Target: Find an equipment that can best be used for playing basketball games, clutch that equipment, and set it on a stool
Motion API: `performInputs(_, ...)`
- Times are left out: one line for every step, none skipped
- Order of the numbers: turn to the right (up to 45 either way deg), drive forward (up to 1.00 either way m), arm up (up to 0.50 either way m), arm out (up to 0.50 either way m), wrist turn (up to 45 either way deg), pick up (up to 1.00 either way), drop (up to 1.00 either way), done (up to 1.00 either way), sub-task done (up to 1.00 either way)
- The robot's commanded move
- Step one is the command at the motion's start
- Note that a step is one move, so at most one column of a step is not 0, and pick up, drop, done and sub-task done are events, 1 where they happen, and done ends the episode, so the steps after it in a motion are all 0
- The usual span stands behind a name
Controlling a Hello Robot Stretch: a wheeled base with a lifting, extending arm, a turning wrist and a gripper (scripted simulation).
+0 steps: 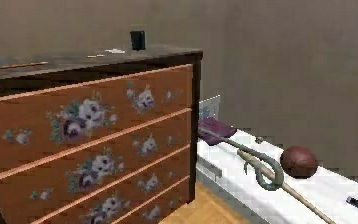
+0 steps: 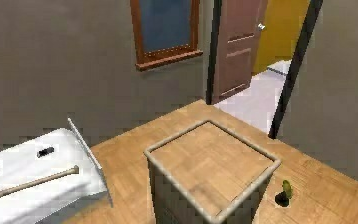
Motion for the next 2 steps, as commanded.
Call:
performInputs(45.0, 0.0, 0.0, 0.0, 0.0, 0.0, 0.0, 0.0, 0.0)
performInputs(0.0, 0.6, 0.0, 0.0, 0.0, 0.0, 0.0, 0.0, 0.0)
